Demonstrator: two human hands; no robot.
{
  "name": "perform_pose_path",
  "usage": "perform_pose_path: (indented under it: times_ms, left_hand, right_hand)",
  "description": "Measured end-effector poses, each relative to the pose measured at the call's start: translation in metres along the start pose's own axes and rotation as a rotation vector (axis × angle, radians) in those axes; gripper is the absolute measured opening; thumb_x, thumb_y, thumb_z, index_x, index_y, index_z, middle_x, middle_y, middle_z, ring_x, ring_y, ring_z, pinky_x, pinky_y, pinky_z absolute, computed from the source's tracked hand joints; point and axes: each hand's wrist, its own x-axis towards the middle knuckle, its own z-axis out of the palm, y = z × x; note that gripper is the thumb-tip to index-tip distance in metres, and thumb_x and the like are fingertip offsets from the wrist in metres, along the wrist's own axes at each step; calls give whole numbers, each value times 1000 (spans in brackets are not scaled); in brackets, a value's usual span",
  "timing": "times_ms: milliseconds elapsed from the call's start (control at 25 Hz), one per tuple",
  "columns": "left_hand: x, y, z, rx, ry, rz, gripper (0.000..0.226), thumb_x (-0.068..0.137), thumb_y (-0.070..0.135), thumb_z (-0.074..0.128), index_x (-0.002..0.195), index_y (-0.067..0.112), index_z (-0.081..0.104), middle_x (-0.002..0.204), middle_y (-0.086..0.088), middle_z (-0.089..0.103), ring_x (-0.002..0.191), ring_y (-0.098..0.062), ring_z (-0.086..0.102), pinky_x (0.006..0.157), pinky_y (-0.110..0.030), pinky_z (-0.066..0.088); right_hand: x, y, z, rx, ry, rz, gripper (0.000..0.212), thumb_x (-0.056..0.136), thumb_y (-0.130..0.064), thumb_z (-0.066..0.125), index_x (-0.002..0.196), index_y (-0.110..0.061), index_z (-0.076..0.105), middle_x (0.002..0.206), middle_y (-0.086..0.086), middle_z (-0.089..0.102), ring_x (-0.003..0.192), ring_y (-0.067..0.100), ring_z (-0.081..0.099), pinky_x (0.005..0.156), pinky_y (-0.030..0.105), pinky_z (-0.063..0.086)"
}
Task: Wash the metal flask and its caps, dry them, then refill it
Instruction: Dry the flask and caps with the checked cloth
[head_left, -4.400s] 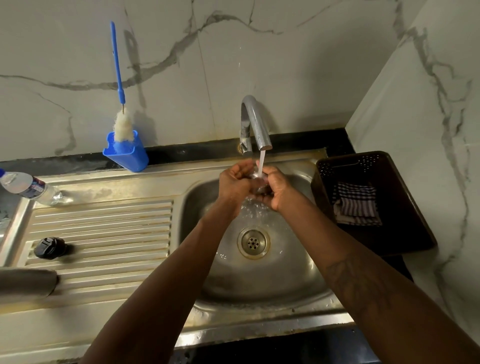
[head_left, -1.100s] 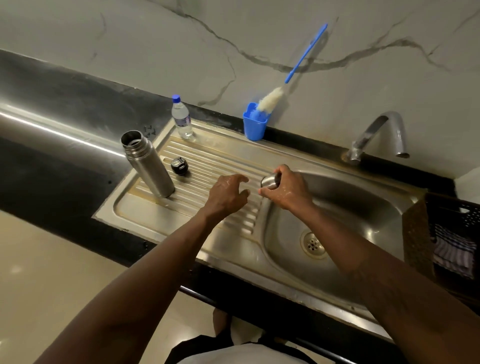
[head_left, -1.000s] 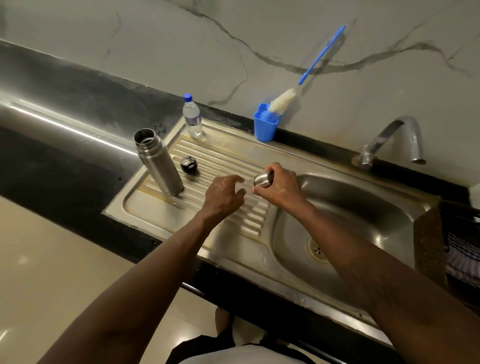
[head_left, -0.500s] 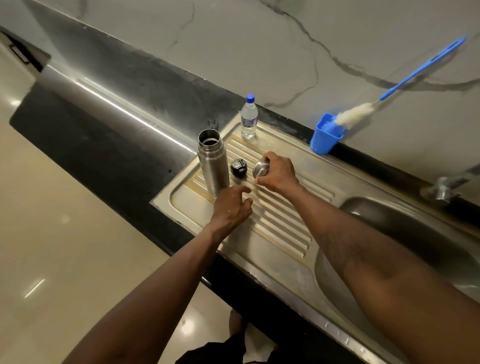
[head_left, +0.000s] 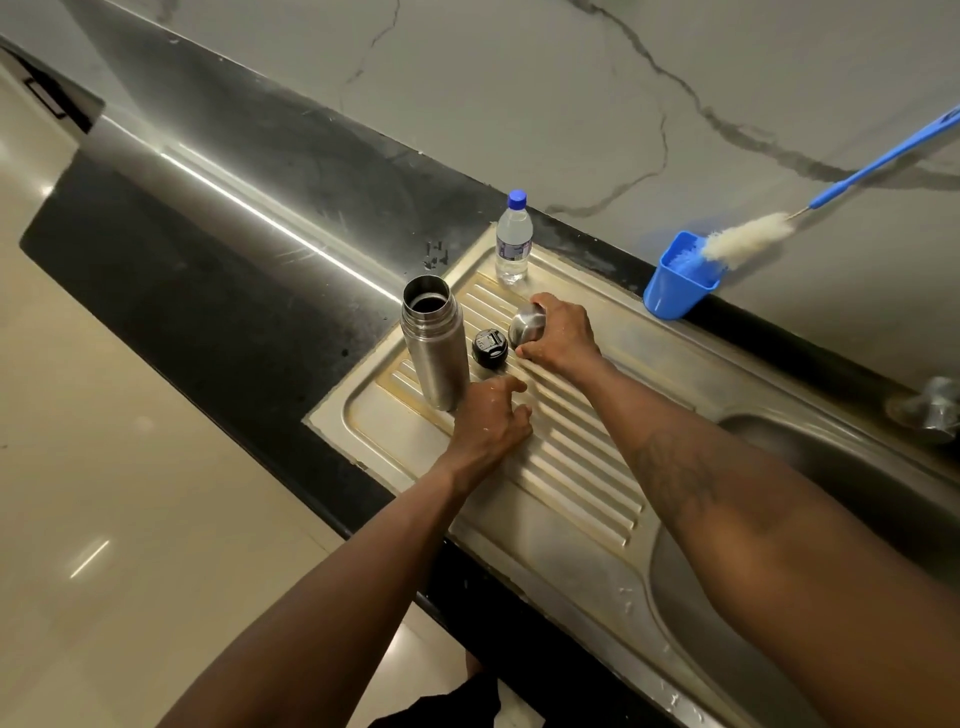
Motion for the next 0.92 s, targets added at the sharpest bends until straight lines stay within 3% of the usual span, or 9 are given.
perform_pose_path:
  times_ms: [160,360,560,920]
  left_hand:
    - [9,0,1,2,12,-3,36,90,21,69,122,7,74,111,-11,77,97,-25,71,84,-36,58]
    - [10,7,6,30,-19,12,38,92,23,69,127,10,71,120,-9,75,104,-24,71,89,-35,58]
    - [8,40,17,51,-69,64,49,89,22,68,137,14,64,116,-12,75,101,-27,70,89,-39,58]
    - [-18,147,67,217,-302,296,51,95,25,69,143,12,59,139,-12,65,134,-33,53,105,-41,45]
  right_hand:
    - [4,3,2,58,0,0,91,64,-22,98,142,-16,52,126,13,67,115,28,63,99,36,52]
    - [-7,12,-7,132,-10,88,100,66,-26,96,149,-20,41,139,13,58,129,28,56,106,38,50]
    - [-48,30,-35,113,87,112,82,79,-36,85,148,-22,44,144,10,56,132,27,53,106,38,49]
    - [-169,103,-109,112,369,323,62,89,-31,76,144,-20,51,143,6,59,132,27,53,107,40,48]
